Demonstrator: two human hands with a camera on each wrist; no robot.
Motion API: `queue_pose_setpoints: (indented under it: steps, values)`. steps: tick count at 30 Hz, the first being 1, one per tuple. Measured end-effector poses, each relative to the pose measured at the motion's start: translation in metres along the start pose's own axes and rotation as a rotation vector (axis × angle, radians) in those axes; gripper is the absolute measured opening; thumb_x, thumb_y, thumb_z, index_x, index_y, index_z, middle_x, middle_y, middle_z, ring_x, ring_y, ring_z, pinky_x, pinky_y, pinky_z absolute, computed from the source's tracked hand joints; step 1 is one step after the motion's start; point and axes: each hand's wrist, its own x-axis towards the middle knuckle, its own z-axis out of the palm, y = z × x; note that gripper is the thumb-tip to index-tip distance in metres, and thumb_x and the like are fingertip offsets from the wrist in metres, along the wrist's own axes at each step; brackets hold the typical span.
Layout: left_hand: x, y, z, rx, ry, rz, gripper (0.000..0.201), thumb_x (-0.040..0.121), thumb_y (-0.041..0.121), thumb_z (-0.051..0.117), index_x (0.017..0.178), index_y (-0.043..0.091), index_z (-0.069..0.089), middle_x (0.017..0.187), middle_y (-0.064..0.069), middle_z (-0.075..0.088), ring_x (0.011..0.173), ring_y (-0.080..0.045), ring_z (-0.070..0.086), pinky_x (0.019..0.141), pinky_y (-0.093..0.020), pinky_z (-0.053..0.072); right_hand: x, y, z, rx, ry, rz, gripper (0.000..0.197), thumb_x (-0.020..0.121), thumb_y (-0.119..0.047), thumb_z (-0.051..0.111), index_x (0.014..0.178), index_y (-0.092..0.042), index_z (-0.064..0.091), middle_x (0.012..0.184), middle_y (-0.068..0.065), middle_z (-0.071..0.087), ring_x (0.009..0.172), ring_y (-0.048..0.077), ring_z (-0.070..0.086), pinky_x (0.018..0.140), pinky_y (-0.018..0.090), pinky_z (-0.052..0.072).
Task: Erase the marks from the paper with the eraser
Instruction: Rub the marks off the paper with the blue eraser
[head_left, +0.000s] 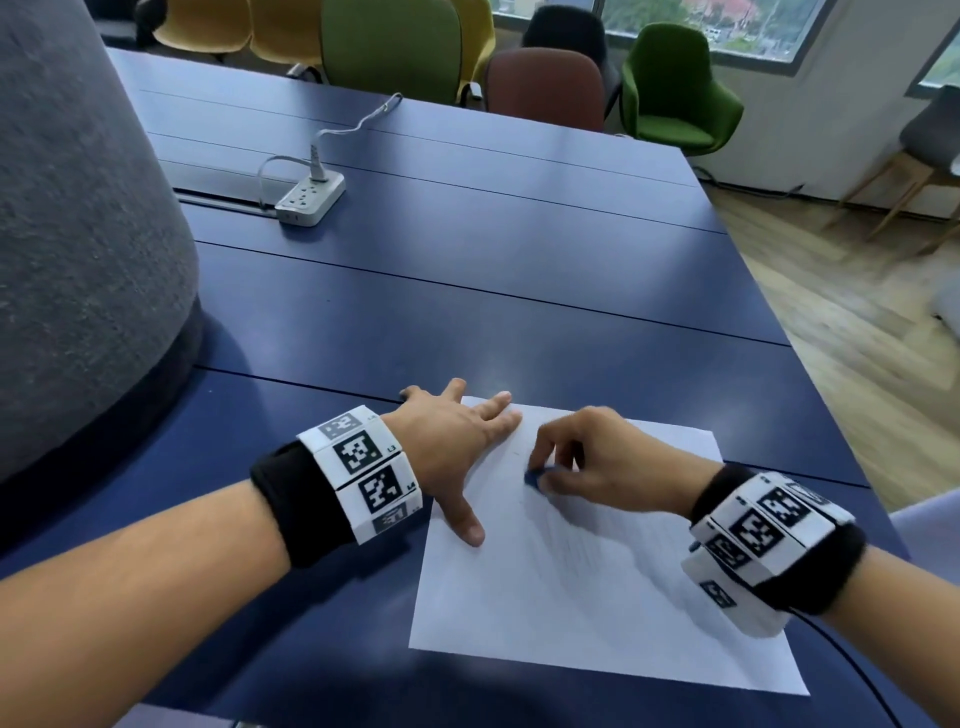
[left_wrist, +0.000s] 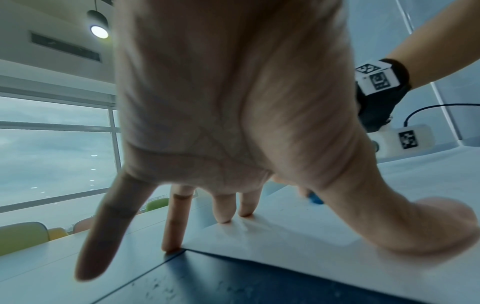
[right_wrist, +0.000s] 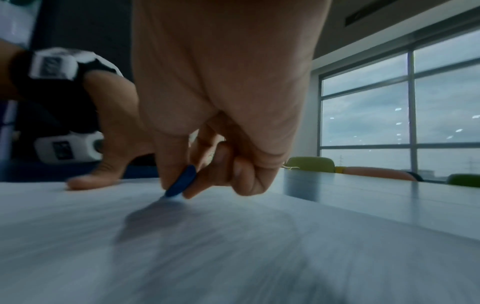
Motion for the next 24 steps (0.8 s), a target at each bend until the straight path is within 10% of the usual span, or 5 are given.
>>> queue_pose_setpoints:
  steps: [3, 8, 12, 17, 24]
  values:
    - [0.001, 0.001, 0.000, 0.020, 0.000, -0.003, 0.132, 0.059, 0.073, 0.075, 0.155, 0.029, -0.004, 0.163, 0.011, -0.008, 0.140, -0.034, 0.017, 0.098, -0.060, 0.038, -0.015, -0.011, 0.005, 0.002, -0.198, -0.051, 0.006, 0.080, -0.026, 0.072, 0.086, -0.028, 0.073, 0.068, -0.009, 0.062, 0.058, 0.006, 0.051, 0.056, 0.013, 0.039]
    - [0.001, 0.002, -0.001, 0.014, -0.001, -0.004, 0.132, 0.060, 0.074, 0.075, 0.155, 0.029, -0.005, 0.163, 0.010, -0.008, 0.141, -0.034, 0.016, 0.099, -0.059, 0.037, -0.008, -0.004, 0.004, -0.007, -0.010, -0.020, 0.006, 0.082, -0.025, 0.071, 0.085, -0.029, 0.071, 0.067, -0.009, 0.060, 0.060, 0.003, 0.052, 0.056, 0.012, 0.036]
    - [0.000, 0.002, 0.000, 0.008, 0.005, 0.000, 0.133, 0.060, 0.072, 0.076, 0.155, 0.027, -0.005, 0.164, 0.010, -0.007, 0.141, -0.034, 0.016, 0.099, -0.059, 0.036, -0.028, -0.015, 0.014, 0.039, -0.299, -0.101, 0.010, 0.080, -0.025, 0.069, 0.090, -0.026, 0.072, 0.074, -0.004, 0.066, 0.062, 0.009, 0.055, 0.061, 0.021, 0.046]
    - [0.001, 0.003, -0.002, 0.010, -0.001, -0.005, 0.133, 0.060, 0.072, 0.076, 0.156, 0.027, -0.006, 0.164, 0.009, -0.008, 0.141, -0.035, 0.016, 0.100, -0.060, 0.035, -0.023, -0.006, 0.014, 0.049, -0.076, -0.042, 0.008, 0.081, -0.025, 0.070, 0.089, -0.027, 0.072, 0.070, -0.005, 0.063, 0.060, 0.009, 0.052, 0.058, 0.019, 0.042]
    - [0.001, 0.003, -0.002, 0.033, 0.007, -0.005, 0.134, 0.059, 0.074, 0.075, 0.155, 0.026, -0.005, 0.164, 0.008, -0.007, 0.139, -0.034, 0.019, 0.099, -0.062, 0.036, -0.034, -0.014, 0.018, 0.091, -0.211, -0.087, 0.011, 0.081, -0.025, 0.069, 0.092, -0.027, 0.073, 0.077, -0.003, 0.068, 0.065, 0.012, 0.055, 0.061, 0.022, 0.045]
